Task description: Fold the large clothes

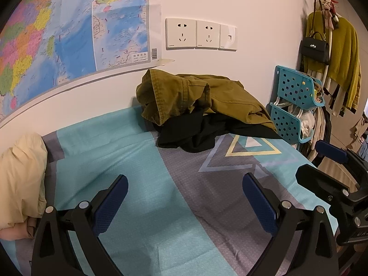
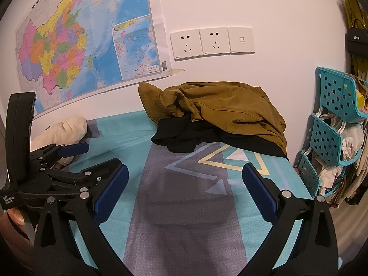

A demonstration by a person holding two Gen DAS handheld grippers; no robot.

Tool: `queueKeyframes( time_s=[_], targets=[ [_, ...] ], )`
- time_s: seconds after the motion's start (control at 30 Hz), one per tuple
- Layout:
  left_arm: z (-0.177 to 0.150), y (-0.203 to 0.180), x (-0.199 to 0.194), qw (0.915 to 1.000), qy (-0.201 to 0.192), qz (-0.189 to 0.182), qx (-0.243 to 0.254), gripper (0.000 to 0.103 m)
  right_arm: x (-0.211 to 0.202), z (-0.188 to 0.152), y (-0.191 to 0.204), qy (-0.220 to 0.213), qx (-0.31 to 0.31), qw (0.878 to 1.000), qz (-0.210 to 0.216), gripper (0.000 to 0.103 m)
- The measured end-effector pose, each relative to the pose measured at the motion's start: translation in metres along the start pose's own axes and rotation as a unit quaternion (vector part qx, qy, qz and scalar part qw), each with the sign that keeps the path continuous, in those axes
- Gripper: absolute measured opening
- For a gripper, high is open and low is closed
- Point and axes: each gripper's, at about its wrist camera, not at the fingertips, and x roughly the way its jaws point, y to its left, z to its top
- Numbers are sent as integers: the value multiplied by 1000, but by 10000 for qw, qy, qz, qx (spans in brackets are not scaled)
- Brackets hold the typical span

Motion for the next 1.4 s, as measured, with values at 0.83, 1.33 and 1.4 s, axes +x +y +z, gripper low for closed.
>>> queueKeyframes(
  time_s=[0.83, 1.33, 1.4],
  targets=[
    [-2, 1, -1, 10000, 2, -12, -12, 96, 1, 1, 2, -7, -6, 10000, 3, 97],
    [0, 3, -4, 9999, -29, 68, -89, 96, 3, 1, 3, -3, 17, 10000, -25, 97],
    [1, 5, -4, 9999, -29, 100, -118, 96, 3, -1, 3, 5, 11, 10000, -32, 97]
  ],
)
